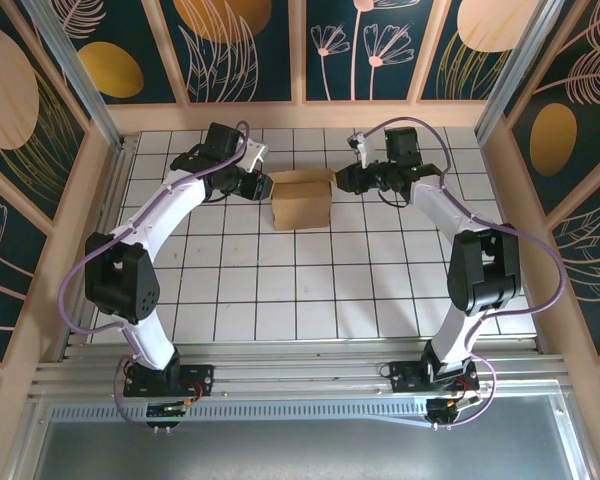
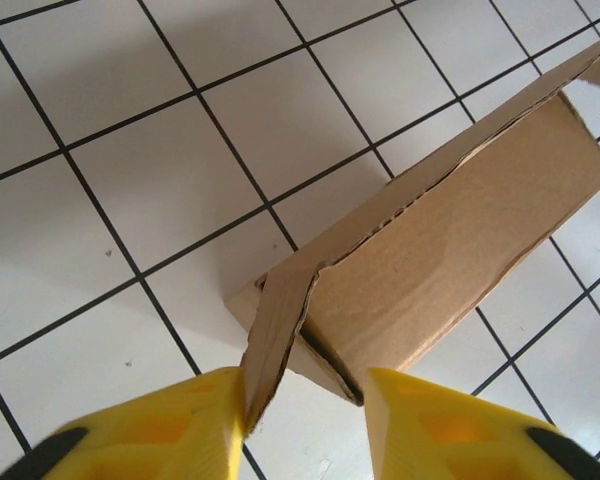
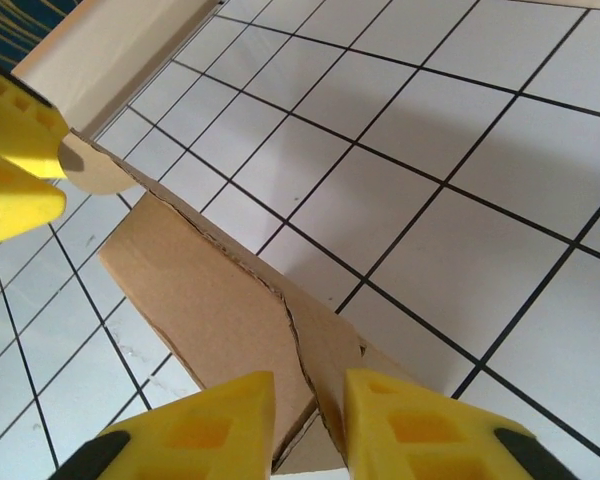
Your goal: Fold the paper box
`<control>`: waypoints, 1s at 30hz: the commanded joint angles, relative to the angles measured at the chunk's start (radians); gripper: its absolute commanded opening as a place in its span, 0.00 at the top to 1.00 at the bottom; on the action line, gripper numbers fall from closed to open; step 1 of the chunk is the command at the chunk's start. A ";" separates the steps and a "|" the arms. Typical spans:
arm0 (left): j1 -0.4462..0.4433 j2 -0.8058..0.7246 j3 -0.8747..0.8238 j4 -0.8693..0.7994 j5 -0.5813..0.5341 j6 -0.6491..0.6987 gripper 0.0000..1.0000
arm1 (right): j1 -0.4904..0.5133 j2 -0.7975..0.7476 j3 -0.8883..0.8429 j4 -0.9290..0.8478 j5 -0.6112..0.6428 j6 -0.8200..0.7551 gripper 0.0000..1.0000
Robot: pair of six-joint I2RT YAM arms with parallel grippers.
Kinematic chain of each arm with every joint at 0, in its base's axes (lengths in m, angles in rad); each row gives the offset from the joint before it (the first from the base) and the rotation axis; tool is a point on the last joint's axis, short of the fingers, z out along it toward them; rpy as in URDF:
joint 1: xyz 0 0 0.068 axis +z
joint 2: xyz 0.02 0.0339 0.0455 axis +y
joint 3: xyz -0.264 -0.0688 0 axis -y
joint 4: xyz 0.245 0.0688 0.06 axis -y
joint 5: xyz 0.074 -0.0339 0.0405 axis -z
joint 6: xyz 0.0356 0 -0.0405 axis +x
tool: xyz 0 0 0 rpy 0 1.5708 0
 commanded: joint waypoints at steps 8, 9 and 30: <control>0.009 0.021 0.037 -0.018 0.049 -0.009 0.78 | 0.021 0.012 0.046 -0.040 0.064 0.005 0.87; 0.008 0.022 0.039 -0.021 0.051 -0.011 0.79 | 0.025 0.010 0.045 -0.038 0.070 0.012 0.88; 0.007 0.085 0.071 -0.007 0.149 -0.219 1.00 | 0.129 0.043 0.087 -0.036 0.262 0.210 1.00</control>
